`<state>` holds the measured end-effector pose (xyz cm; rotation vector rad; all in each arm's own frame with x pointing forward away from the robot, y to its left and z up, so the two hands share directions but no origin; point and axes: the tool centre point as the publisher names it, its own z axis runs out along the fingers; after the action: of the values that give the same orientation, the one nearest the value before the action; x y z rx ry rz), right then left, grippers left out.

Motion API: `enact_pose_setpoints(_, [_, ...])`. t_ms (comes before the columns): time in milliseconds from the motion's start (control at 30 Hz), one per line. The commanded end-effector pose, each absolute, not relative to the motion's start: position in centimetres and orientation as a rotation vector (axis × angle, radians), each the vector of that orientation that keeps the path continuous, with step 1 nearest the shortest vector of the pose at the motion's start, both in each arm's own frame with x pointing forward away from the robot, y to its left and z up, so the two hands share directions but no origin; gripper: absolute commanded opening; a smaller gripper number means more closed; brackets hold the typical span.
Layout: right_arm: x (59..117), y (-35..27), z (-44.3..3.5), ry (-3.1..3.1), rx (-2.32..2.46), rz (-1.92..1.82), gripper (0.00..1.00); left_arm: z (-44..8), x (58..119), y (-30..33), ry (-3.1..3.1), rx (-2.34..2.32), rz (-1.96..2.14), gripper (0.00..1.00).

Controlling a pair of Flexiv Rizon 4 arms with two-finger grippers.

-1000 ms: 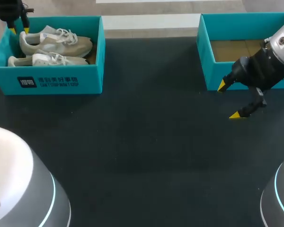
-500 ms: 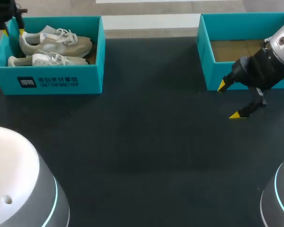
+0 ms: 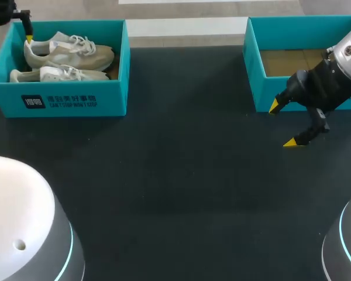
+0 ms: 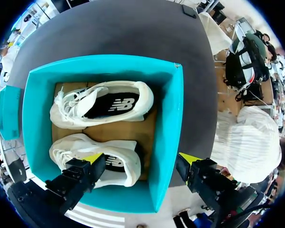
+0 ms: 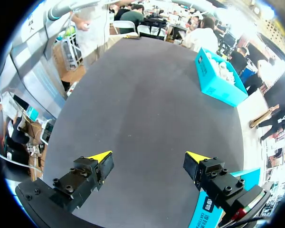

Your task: Take the shoe out of the shoebox, open the shoe tongue, remove and reinsert the insole, then place the shoe into the shoebox

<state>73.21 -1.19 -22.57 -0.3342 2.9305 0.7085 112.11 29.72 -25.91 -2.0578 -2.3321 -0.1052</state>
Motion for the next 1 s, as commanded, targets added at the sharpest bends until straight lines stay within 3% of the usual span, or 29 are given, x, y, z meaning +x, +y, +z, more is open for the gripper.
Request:
enact_pose_setpoints(33, [73.2, -1.1, -22.7, 2.931, -0.332, 0.704, 1.0, -25.9, 112.1, 29.7, -2.331, -2.059, -0.108, 1.0])
enact_pose_setpoints(400, [73.2, -1.1, -22.7, 2.931, -0.332, 0.704, 1.0, -25.2, 104.7, 28.3, -2.263, -2.108, -0.198, 1.0])
enact_pose_setpoints(433, [73.2, -1.1, -22.7, 2.931, -0.332, 0.704, 1.0, -25.2, 104.3, 28.3, -2.267, -2.102, -0.219, 0.89])
enact_pose_setpoints(467, [73.2, -1.1, -22.7, 2.931, -0.332, 0.704, 1.0, -25.3, 104.0, 28.2, -2.283, -2.092, -0.223, 0.62])
enact_pose_setpoints(500, [73.2, -1.1, -22.7, 2.931, -0.332, 0.704, 1.0, -25.4, 103.7, 28.3, -2.293, -2.086, -0.213, 0.5])
enact_pose_setpoints(567, [73.2, -1.1, -22.7, 2.931, -0.332, 0.704, 1.0, -25.7, 103.4, 28.3, -2.306, -2.083, -0.195, 0.38])
enact_pose_setpoints(733, [73.2, -1.1, -22.7, 2.931, -0.332, 0.704, 1.0, -27.1, 102.9, 28.2, -2.288, -2.071, -0.157, 0.34])
enact_pose_setpoints(1000, [73.2, -1.1, -22.7, 2.931, -0.332, 0.704, 1.0, -27.3, 102.8, 28.9, -2.272, -2.06, -0.141, 0.45])
